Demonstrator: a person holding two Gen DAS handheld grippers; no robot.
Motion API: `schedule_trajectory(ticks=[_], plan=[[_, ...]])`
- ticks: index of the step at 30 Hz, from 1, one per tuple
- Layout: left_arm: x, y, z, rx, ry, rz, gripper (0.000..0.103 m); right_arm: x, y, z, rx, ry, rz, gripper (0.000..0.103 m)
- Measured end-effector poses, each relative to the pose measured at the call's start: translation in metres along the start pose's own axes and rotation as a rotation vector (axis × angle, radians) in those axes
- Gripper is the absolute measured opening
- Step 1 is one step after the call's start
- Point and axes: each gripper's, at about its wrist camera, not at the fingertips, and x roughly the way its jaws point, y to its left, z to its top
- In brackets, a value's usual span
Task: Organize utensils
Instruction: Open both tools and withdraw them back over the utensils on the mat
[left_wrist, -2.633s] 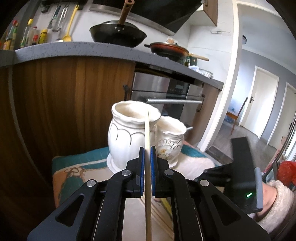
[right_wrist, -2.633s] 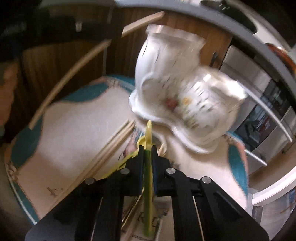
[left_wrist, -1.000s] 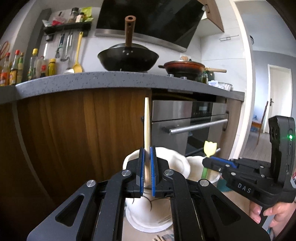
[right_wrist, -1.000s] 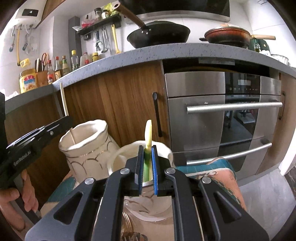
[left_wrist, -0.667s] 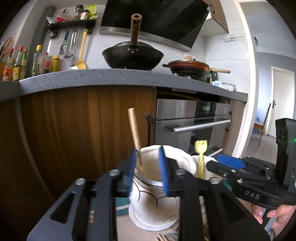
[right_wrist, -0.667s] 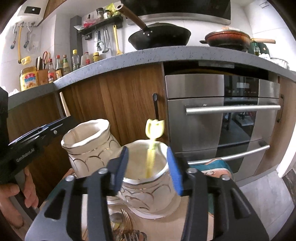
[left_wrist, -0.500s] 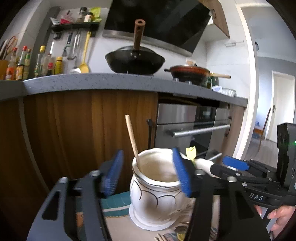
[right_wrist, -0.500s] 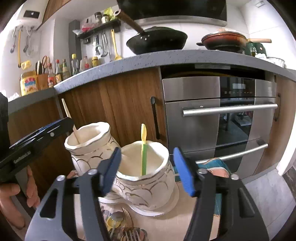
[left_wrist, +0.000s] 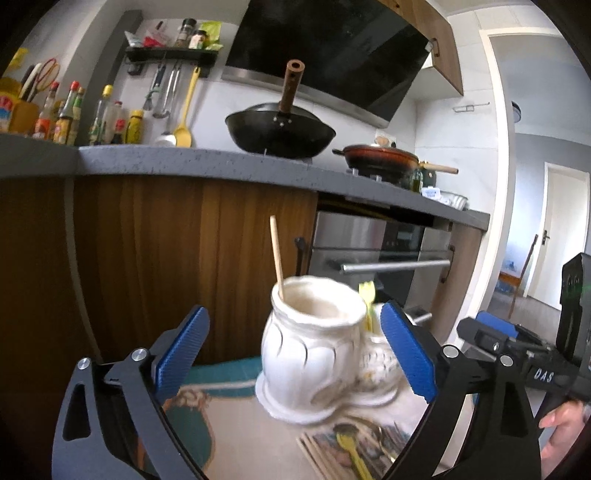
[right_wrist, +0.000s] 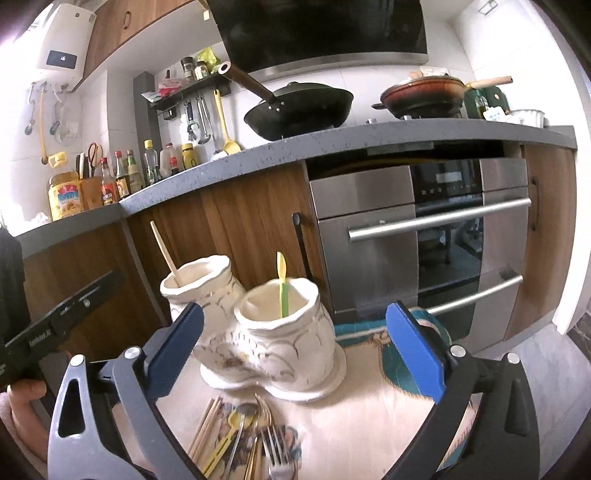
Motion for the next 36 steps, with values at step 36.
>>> schedule_trajectory(ticks=[36], plan=[[0.035, -0.011, -0.103, 0.109, 0.617, 0.0, 0.065, 0.001, -0.027, -0.057, 0.011, 0.276, -0.086, 0.098]])
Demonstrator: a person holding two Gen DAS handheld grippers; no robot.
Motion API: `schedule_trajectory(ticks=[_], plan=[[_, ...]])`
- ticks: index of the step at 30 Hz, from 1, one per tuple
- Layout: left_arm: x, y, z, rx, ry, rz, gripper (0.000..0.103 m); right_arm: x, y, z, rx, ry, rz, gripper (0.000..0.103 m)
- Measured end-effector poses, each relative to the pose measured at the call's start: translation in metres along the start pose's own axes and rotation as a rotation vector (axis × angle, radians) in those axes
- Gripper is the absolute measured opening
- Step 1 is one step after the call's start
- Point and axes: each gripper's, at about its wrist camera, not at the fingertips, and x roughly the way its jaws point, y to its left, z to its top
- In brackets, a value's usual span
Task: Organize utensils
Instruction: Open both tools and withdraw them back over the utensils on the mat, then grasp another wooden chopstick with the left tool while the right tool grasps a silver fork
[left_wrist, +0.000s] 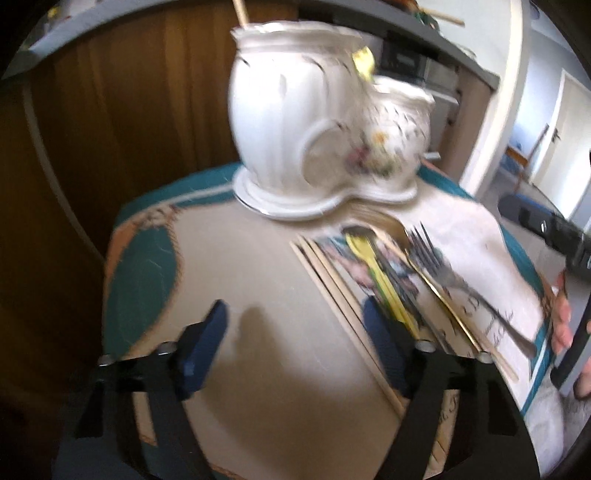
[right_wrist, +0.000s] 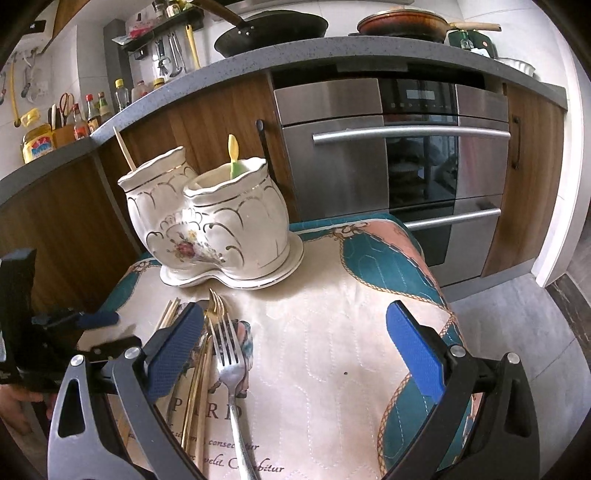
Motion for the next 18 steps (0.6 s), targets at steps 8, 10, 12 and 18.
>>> schedule_trajectory(ticks=[8, 10, 12, 18], plan=[[0.005, -0.008, -0.005, 0.045, 0.027, -0.025, 0.035, -0.002, 0.004, -0.001, -0.032, 0.001, -0.002, 0.098], [0.006, -0.011, -0.005, 0.052, 0.027, -0.031, 0.03, -0.002, 0.005, -0.001, -0.036, 0.008, 0.004, 0.098], [0.006, -0.012, -0.004, 0.059, 0.029, -0.037, 0.025, -0.001, 0.007, -0.002, -0.05, 0.029, 0.007, 0.098], [0.005, -0.009, -0.002, 0.089, 0.032, -0.015, 0.007, 0.006, 0.021, -0.009, -0.162, 0.177, 0.047, 0.081]])
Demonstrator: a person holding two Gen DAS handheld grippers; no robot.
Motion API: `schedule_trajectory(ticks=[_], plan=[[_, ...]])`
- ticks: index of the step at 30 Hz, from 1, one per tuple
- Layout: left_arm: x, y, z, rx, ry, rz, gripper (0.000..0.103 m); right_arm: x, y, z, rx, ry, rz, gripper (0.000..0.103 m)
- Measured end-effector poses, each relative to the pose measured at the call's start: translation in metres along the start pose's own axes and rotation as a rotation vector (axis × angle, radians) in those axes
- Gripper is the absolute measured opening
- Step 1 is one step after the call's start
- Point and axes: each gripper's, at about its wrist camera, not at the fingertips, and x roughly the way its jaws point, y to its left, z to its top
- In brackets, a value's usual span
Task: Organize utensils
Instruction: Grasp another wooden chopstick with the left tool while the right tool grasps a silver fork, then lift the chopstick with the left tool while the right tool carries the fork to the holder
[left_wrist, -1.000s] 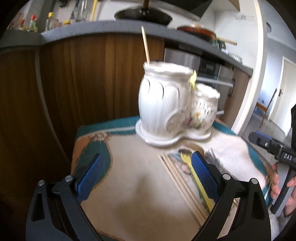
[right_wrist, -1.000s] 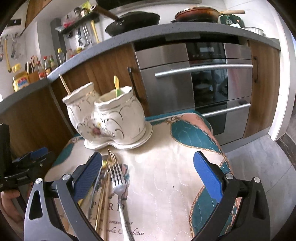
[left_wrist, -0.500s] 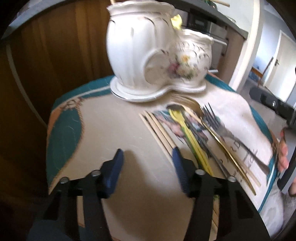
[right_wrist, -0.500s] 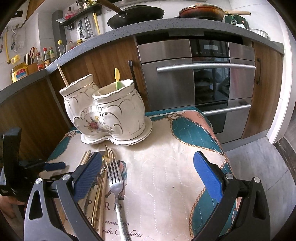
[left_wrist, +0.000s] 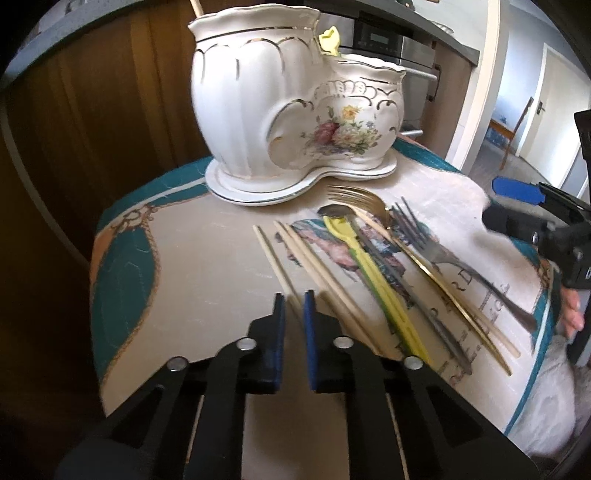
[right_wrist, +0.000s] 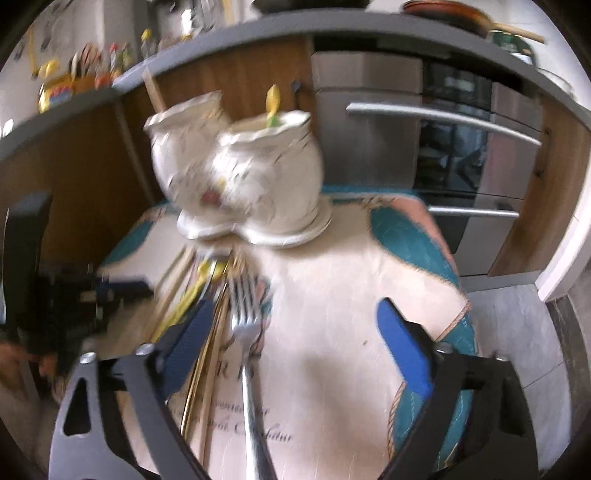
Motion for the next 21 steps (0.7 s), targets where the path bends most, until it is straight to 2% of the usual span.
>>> schedule_trajectory(ticks=[3, 7, 10, 12, 17, 18, 21], plan=[[0.0, 0.006, 0.001, -0.009, -0.001, 0.009, 0.007, 0.006, 0.008, -0.004, -0.05, 0.062, 0.039, 0.061], [-0.001, 0.009, 0.0, -0.003, -0.002, 0.017, 0.004, 0.017, 0.021, -0.012, -0.126, 0.142, 0.071, 0.041], [-0.001, 0.008, 0.0, 0.01, 0.001, 0.02, 0.004, 0.021, 0.029, -0.017, -0.176, 0.169, 0.069, 0.025], [-0.003, 0.006, -0.001, 0.018, 0.009, 0.008, 0.004, 0.024, 0.031, -0.02, -0.2, 0.183, 0.052, 0.021], [-0.004, 0.003, -0.003, 0.028, 0.024, -0.017, 0.006, 0.025, 0.033, -0.022, -0.206, 0.178, 0.053, 0.018], [-0.001, 0.004, -0.003, 0.022, 0.032, -0.01, 0.012, 0.025, 0.034, -0.022, -0.208, 0.177, 0.057, 0.014], [0.001, 0.002, -0.002, 0.027, 0.025, 0.001, 0.012, 0.028, 0.035, -0.019, -0.197, 0.169, 0.069, 0.006]])
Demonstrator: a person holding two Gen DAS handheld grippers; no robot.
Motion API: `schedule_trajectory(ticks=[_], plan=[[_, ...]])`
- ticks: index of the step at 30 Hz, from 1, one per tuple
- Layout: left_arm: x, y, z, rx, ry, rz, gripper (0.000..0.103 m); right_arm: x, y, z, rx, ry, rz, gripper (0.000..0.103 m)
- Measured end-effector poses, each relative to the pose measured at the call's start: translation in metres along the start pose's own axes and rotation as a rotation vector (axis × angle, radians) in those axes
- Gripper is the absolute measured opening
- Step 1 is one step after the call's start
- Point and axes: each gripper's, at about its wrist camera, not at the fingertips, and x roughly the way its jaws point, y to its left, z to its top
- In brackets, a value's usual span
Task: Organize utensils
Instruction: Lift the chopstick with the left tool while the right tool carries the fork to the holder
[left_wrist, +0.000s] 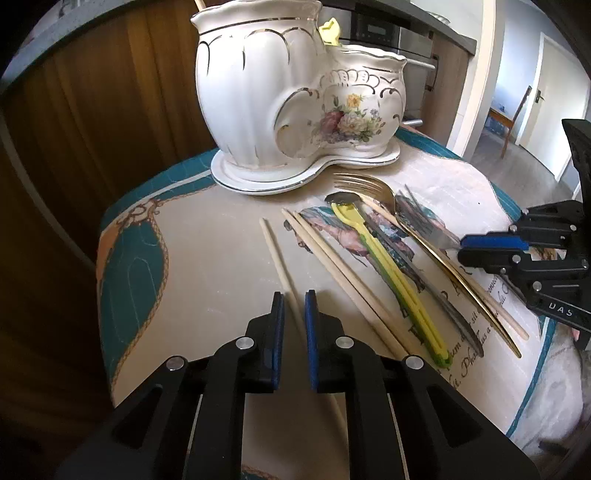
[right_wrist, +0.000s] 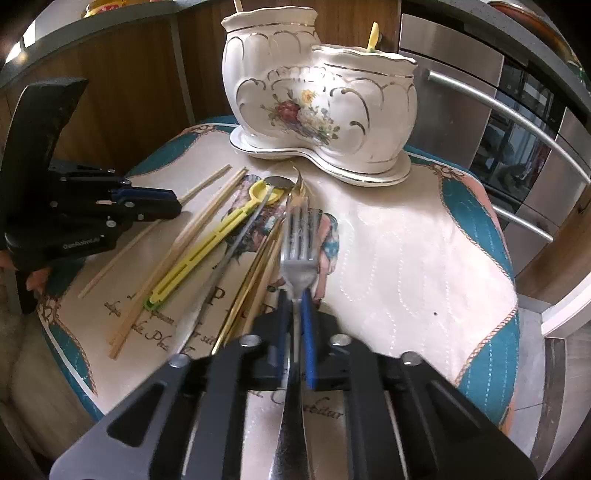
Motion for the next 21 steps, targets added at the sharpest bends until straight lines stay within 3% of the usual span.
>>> schedule_trajectory(ticks=[4, 6, 12, 15, 21], plan=[[0.001, 0.0, -0.001, 0.019, -0.009, 0.003, 0.011, -0.003, -0.002, 0.001, 0.019, -0.017, 0.004, 0.005], [-0.001, 0.002, -0.002, 0.01, -0.011, 0.0, 0.005, -0.008, -0.004, 0.003, 0.036, -0.043, 0.004, 0.005], [-0.008, 0.003, -0.003, 0.0, -0.043, -0.026, 0.005, -0.028, -0.009, 0.006, 0.067, -0.147, 0.021, 0.005], [-0.019, 0.001, -0.001, 0.0, -0.092, -0.04, 0.005, -0.042, -0.009, 0.009, 0.075, -0.221, 0.026, 0.005], [-0.056, -0.002, 0.004, 0.001, -0.277, -0.076, 0.005, -0.069, -0.006, 0.014, 0.089, -0.387, 0.029, 0.005]])
